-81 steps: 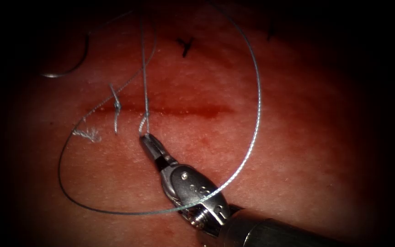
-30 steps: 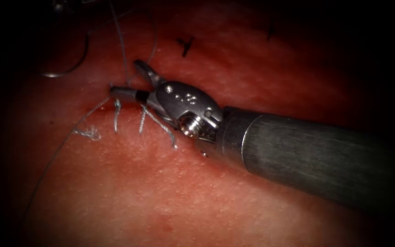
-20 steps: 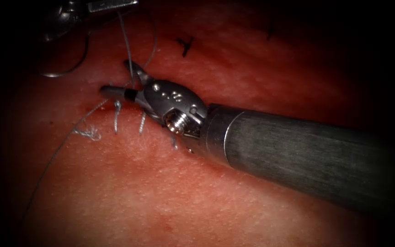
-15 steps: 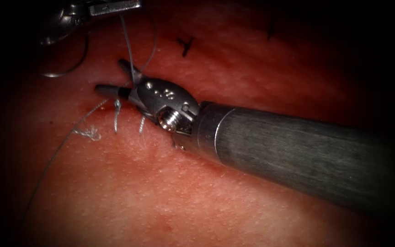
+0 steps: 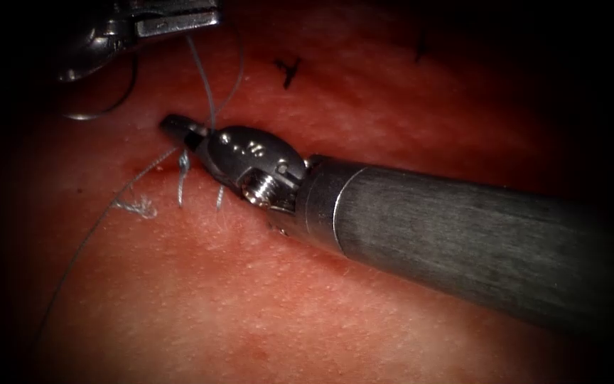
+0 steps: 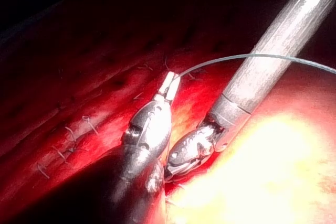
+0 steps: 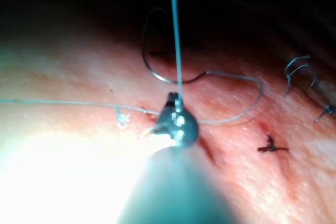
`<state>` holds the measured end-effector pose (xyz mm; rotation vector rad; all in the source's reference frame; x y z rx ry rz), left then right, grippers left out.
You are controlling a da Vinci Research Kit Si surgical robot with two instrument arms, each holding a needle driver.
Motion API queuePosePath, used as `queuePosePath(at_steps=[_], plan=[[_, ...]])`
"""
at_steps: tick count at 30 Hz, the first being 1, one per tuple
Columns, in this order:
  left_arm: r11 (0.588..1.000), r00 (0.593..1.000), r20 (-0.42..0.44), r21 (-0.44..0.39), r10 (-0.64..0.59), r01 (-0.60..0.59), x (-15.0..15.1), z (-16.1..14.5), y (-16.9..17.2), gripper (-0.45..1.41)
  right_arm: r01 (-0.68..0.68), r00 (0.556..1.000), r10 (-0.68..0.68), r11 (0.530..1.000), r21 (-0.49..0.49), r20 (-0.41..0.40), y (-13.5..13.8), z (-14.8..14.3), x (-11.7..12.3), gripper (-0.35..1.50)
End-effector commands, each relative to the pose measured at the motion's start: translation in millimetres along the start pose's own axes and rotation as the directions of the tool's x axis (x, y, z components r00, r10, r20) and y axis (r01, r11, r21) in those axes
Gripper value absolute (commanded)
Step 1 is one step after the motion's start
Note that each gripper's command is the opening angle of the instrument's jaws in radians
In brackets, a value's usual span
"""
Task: Wound Closure
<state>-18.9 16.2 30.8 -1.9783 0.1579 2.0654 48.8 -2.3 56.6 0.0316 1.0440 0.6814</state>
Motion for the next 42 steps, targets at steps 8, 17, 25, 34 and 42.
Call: queuePosePath(at_steps=[8, 17, 25, 34, 42], plan=[[1.000, 1.000, -0.004, -0.017, 0.011, -0.011, 1.3, -1.7, 2.2, -0.45, 0.008, 0.998, -0.002, 0.997, 0.074, -0.068, 1.2, -9.2, -2.0, 1.48], [0.998, 0.998, -0.010, -0.015, -0.057, 0.057, 4.3, -1.3, 10.7, -0.01, 0.060, 0.995, -0.048, 0.987, 0.146, -0.084, 4.7, -18.5, -4.1, 1.48], [0.980, 0.981, -0.022, -0.062, -0.192, 0.190, 4.8, -0.9, 18.4, 0.25, 0.113, 0.991, -0.101, 0.985, 0.133, -0.093, 8.0, -19.4, -2.8, 1.46], [0.958, 0.970, 0.147, -0.185, -0.191, 0.217, -1.4, -0.7, 27.7, 1.03, 0.191, 0.982, -0.189, 0.963, 0.190, -0.031, 9.6, -21.4, -3.1, 1.46], [0.914, 0.894, 0.408, -0.263, -0.186, 0.310, -9.2, -3.3, 29.8, 1.30, 0.199, 0.980, -0.195, 0.964, 0.179, -0.040, 9.7, -21.2, -2.9, 1.46]])
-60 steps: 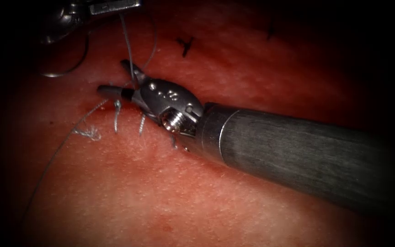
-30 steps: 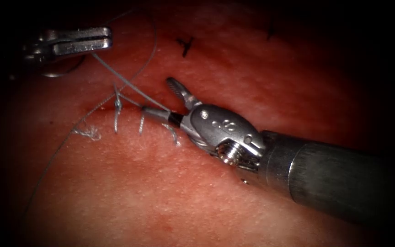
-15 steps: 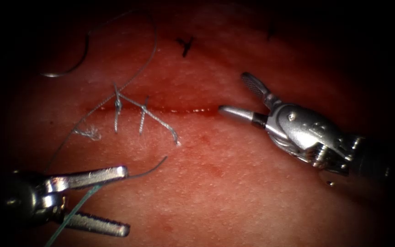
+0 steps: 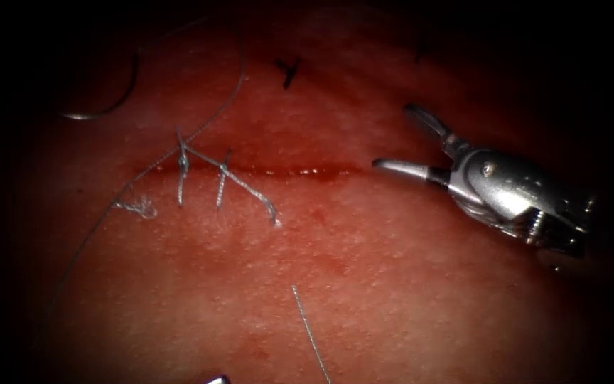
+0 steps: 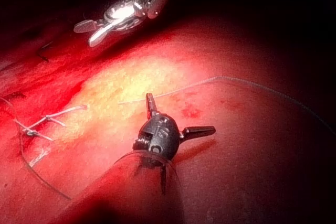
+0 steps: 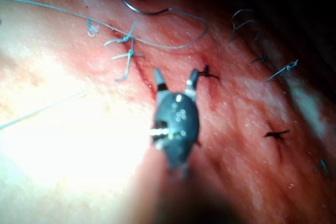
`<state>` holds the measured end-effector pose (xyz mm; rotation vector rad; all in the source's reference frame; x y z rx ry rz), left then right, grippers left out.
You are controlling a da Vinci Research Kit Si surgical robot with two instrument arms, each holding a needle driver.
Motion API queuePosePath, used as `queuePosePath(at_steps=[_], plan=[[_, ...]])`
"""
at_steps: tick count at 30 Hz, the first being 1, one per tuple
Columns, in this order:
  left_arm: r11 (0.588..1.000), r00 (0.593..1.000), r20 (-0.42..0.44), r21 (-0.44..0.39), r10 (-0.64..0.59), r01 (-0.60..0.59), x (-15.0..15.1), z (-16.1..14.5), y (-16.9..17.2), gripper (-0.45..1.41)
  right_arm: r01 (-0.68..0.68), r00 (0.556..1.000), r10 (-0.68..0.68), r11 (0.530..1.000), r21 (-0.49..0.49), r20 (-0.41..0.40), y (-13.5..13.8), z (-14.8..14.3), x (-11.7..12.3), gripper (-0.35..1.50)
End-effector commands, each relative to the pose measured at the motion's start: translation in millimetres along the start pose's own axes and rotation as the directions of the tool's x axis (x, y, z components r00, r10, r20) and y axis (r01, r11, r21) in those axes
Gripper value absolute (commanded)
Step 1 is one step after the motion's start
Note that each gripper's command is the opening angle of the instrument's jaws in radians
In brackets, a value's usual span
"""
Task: Wound Closure
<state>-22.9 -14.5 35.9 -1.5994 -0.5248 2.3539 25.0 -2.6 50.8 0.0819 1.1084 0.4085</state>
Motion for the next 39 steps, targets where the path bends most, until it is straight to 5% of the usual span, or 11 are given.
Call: queuePosePath(at_steps=[1, 6, 12, 19, 22, 26, 33, 39], plan=[[1.000, 1.000, 0.004, 0.005, -0.006, 0.006, -0.9, 0.4, -1.0, 1.30, 0.004, 1.000, -0.004, 1.000, -0.001, -0.004, 0.1, 1.2, 0.3, 1.46], [0.992, 0.999, 0.040, 0.121, -0.025, 0.021, -4.0, -2.0, -7.2, 1.09, 0.004, 1.000, -0.004, 1.000, -0.004, -0.004, -0.3, 1.4, 0.5, 1.46], [0.955, 0.998, 0.054, 0.293, 0.020, -0.034, -3.2, -1.7, -13.9, 0.88, 0.009, 1.000, -0.009, 1.000, -0.006, -0.001, -0.4, 1.7, 0.6, 1.45], [0.781, 0.915, 0.315, 0.492, 0.254, -0.386, -0.9, 1.2, -18.1, 0.61, 0.015, 1.000, -0.015, 1.000, -0.011, 0.000, -0.7, 2.2, 0.8, 1.43], [0.743, 0.874, 0.383, 0.480, 0.301, -0.466, -1.0, 2.3, -18.9, 0.61, 0.015, 1.000, -0.015, 1.000, -0.010, 0.004, -1.1, 2.4, 0.9, 1.43], [0.653, 0.757, 0.514, 0.418, 0.403, -0.631, -1.2, 4.4, -19.3, 0.57, 0.021, 1.000, -0.021, 1.000, -0.011, 0.006, -1.1, 2.8, 1.0, 1.43], [0.595, 0.673, 0.591, 0.367, 0.446, -0.716, -2.6, 5.1, -19.3, 0.51, 0.021, 1.000, -0.021, 1.000, -0.008, 0.001, -1.4, 3.2, 1.1, 1.43], [0.575, 0.643, 0.628, 0.354, 0.439, -0.738, -4.3, 5.7, -19.9, 0.46, 0.021, 1.000, -0.021, 1.000, -0.009, 0.004, -1.5, 3.5, 1.1, 1.43]])
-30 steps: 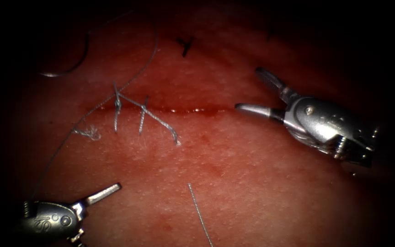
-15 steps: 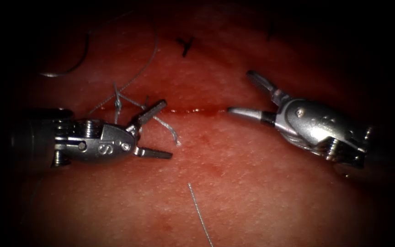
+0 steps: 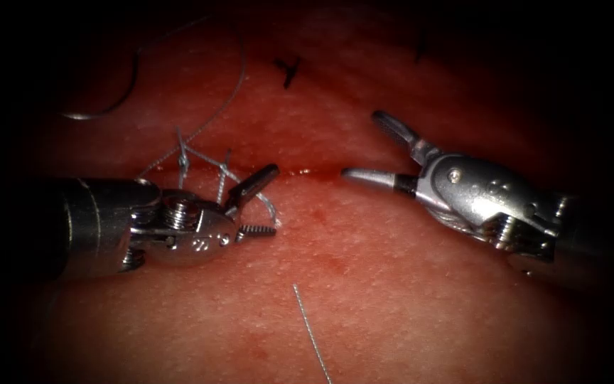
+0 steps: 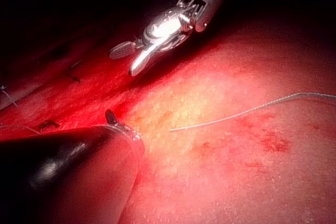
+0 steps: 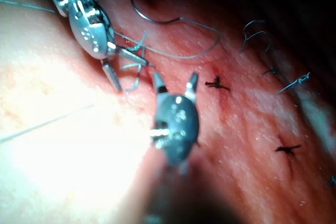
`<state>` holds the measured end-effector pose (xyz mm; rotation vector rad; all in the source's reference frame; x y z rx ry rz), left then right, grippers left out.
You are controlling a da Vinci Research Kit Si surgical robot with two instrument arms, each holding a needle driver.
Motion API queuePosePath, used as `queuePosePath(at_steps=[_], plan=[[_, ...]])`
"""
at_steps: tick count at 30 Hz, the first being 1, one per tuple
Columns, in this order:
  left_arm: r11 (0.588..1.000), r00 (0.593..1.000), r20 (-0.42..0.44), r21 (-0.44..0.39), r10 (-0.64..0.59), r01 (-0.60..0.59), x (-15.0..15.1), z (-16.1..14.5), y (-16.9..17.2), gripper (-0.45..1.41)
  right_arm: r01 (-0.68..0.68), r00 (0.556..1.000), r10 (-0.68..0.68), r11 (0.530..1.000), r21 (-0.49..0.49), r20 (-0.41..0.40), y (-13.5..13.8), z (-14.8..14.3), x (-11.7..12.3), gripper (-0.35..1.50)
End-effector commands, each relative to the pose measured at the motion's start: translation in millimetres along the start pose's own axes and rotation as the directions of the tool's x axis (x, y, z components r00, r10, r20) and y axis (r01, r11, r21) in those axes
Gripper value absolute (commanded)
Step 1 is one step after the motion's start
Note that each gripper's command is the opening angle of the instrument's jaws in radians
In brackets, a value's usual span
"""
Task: Wound Closure
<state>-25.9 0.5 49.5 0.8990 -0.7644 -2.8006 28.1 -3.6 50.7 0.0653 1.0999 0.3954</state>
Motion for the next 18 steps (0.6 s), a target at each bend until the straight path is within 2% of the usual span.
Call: queuePosePath(at_steps=[1, 10, 18], plan=[[1.000, 1.000, 0.006, 0.005, 0.010, -0.010, 0.2, 1.0, 0.0, 0.44, 0.003, 1.000, -0.003, 1.000, 0.001, -0.005, 0.3, 1.0, 0.2, 1.43], [0.998, 0.997, -0.019, 0.001, 0.069, -0.069, 1.6, 1.9, 1.9, 0.32, 0.004, 1.000, -0.004, 1.000, 0.004, -0.005, 0.2, 1.3, 0.2, 1.43], [0.995, 0.995, 0.019, 0.003, 0.102, -0.103, 0.1, 3.0, 1.5, 0.25, 0.004, 1.000, -0.004, 1.000, 0.004, -0.006, 0.0, 1.4, 0.2, 1.43]])
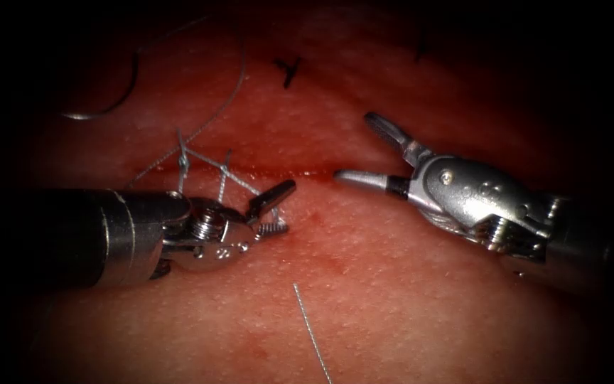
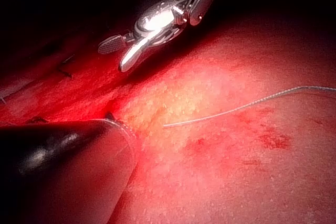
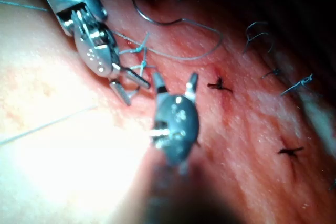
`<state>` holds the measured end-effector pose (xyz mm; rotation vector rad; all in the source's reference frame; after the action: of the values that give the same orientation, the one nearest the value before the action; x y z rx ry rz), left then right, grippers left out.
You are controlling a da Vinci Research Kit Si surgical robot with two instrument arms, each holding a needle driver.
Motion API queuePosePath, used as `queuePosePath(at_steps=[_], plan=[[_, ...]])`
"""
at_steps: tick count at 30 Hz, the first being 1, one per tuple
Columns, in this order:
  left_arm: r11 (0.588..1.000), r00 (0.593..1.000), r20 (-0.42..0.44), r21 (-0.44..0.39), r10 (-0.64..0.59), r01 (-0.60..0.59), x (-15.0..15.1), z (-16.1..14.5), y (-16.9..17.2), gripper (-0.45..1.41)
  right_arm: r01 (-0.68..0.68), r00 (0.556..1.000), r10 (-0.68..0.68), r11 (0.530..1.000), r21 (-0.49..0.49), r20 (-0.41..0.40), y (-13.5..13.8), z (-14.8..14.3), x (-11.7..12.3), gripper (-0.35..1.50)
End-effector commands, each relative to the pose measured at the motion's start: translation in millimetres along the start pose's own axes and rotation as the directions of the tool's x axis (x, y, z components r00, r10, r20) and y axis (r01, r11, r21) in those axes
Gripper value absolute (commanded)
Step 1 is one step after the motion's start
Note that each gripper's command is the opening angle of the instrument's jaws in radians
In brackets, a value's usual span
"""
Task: Wound Closure
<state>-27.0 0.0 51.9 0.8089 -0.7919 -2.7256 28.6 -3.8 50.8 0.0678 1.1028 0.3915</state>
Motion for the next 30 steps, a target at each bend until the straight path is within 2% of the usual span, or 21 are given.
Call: queuePosePath(at_steps=[1, 6, 10, 14, 16, 18, 21, 26, 30], plan=[[1.000, 1.000, 0.000, 0.003, 0.001, -0.001, 0.3, 0.8, -0.1, 0.25, 0.002, 1.000, -0.002, 1.000, 0.000, -0.004, 0.3, 0.9, 0.2, 1.43], [1.000, 1.000, 0.003, 0.003, 0.000, 0.000, 0.7, 0.5, 0.2, 0.02, 0.002, 1.000, -0.002, 1.000, -0.001, -0.004, 0.3, 0.9, 0.3, 1.43], [1.000, 0.999, -0.022, 0.000, 0.027, -0.027, 1.4, 0.0, 0.4, -0.45, 0.002, 1.000, -0.002, 1.000, -0.001, -0.004, 0.3, 1.0, 0.3, 1.43], [1.000, 0.999, -0.038, -0.006, 0.023, -0.023, 1.2, -0.9, 0.0, -0.45, 0.008, 1.000, -0.008, 1.000, 0.023, -0.023, -0.2, 1.4, 0.2, 1.36], [1.000, 0.999, -0.045, -0.011, 0.022, -0.023, 0.7, -1.7, -0.4, -0.45, 0.056, 0.997, -0.053, 0.997, 0.056, -0.060, -0.2, 1.7, 0.0, 1.35], [1.000, 0.998, -0.055, -0.020, 0.022, -0.023, 0.0, -2.7, -0.8, -0.45, 0.156, 0.981, -0.139, 0.981, 0.119, -0.135, 0.2, 2.4, -0.3, 1.26], [1.000, 0.998, -0.066, -0.024, 0.018, -0.019, -1.0, -4.1, -1.5, -0.45, 0.275, 0.947, -0.244, 0.951, 0.138, -0.207, 0.3, 3.9, -1.2, 1.25], [0.999, 0.997, -0.077, -0.032, -0.018, 0.016, -2.2, -6.6, -2.4, -0.45, 0.363, 0.914, -0.304, 0.910, 0.203, -0.268, -1.5, 6.8, -2.8, 1.25], [0.998, 0.996, -0.080, -0.035, -0.046, 0.043, -2.3, -8.1, -2.6, -0.37, 0.396, 0.897, -0.332, 0.897, 0.197, -0.291, -2.0, 8.8, -2.7, 1.25]])
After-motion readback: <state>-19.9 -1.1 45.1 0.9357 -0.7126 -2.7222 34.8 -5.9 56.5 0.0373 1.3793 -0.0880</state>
